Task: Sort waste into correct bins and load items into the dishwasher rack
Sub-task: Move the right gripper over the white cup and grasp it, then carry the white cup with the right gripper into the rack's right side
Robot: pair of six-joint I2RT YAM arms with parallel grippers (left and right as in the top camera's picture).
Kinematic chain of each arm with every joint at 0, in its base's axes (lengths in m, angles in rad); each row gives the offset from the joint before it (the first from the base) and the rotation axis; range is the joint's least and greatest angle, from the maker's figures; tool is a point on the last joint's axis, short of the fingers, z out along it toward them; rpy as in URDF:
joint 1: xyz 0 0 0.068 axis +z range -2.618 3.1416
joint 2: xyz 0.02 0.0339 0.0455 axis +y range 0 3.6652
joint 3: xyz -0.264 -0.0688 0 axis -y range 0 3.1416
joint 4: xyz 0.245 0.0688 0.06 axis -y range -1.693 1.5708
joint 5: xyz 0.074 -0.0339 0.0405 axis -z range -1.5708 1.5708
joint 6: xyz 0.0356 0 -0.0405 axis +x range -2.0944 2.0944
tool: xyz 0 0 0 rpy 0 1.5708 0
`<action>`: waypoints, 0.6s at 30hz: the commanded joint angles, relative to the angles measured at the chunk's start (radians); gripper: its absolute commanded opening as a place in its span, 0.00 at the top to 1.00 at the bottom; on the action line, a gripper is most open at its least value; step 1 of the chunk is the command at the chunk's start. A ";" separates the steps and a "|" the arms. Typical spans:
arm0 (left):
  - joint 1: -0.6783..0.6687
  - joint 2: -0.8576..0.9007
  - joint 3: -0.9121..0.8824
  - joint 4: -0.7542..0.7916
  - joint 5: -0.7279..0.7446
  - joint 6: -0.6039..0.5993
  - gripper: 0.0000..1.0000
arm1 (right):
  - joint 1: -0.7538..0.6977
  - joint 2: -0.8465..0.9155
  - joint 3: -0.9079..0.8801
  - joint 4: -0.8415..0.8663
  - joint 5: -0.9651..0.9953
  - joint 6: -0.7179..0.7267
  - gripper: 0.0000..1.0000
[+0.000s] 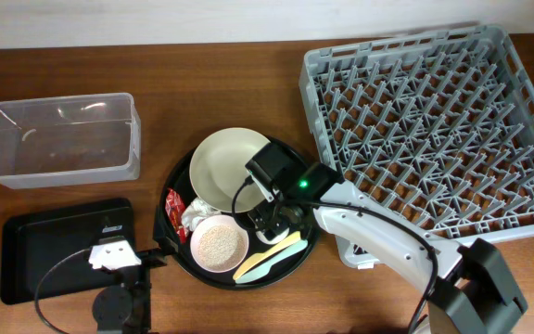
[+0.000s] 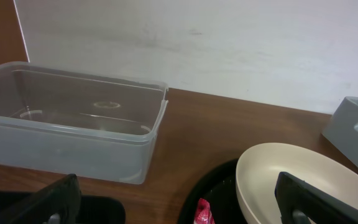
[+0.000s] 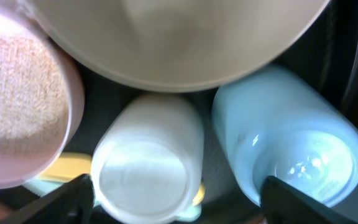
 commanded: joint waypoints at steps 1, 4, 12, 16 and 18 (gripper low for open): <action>0.005 -0.006 -0.005 0.001 0.010 0.017 0.01 | 0.005 -0.027 0.027 -0.033 -0.105 -0.097 0.09; 0.005 -0.006 -0.005 0.001 0.010 0.017 0.01 | 0.014 0.010 0.024 -0.046 -0.141 -0.185 0.09; 0.005 -0.006 -0.005 0.001 0.010 0.017 0.01 | 0.047 0.073 0.024 -0.034 -0.183 -0.285 0.09; 0.005 -0.006 -0.005 0.001 0.010 0.017 0.01 | 0.050 0.073 0.024 -0.027 -0.122 -0.251 0.09; 0.005 -0.006 -0.005 0.001 0.010 0.017 0.01 | 0.050 0.073 0.024 -0.017 -0.064 -0.224 0.09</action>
